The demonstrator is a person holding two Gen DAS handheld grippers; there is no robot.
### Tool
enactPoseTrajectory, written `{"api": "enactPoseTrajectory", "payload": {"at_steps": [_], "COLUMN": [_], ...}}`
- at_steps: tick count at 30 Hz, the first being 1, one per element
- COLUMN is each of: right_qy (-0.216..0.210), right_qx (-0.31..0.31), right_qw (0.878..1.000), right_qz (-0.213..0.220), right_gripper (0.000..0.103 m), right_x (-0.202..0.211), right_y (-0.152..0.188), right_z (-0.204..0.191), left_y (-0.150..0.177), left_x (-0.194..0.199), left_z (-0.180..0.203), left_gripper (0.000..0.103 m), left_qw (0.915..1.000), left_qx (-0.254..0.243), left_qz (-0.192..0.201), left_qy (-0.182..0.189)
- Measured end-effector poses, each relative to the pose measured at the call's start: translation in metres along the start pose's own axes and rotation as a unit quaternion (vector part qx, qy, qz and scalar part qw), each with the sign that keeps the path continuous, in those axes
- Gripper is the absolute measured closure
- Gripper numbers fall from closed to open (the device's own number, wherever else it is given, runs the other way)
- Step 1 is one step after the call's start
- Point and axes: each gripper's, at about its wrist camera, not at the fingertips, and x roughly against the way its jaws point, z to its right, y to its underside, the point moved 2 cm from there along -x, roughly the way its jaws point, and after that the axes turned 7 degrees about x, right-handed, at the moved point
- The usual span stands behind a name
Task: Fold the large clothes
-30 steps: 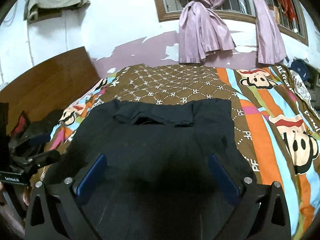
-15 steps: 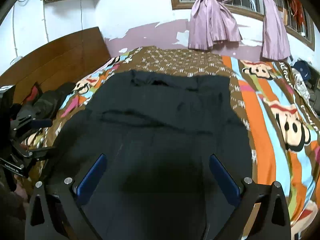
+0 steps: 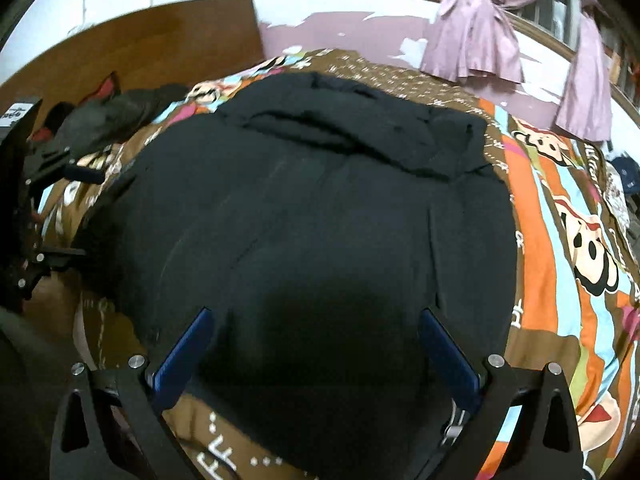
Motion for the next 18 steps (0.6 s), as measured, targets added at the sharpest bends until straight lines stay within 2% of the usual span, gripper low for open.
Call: {"api": "enactPoseTrajectory", "payload": {"at_steps": [3, 6, 11, 18], "right_qy": [-0.019, -0.025, -0.006, 0.027], "right_qx": [0.018, 0.045, 0.098, 0.156], "right_qw": [0.999, 0.997, 0.992, 0.981], "right_qz": [-0.022, -0.049, -0.076, -0.116], "right_gripper": [0.0, 0.0, 0.0, 0.0], "right_x": [-0.005, -0.014, -0.026, -0.043], "right_y": [0.01, 0.019, 0.025, 0.035], "right_z": [-0.01, -0.023, -0.038, -0.051], "left_y": [0.019, 0.033, 0.048, 0.049], "left_x": [-0.007, -0.014, -0.032, -0.041], "left_z": [0.008, 0.009, 0.01, 0.007], "left_gripper": [0.002, 0.002, 0.002, 0.002], "left_qw": [0.9996, 0.9991, 0.9967, 0.9963], "left_qx": [-0.018, -0.005, -0.006, 0.004], "left_qz": [-0.021, -0.041, -0.081, -0.085], "left_qy": [0.0, 0.007, -0.005, -0.013]}}
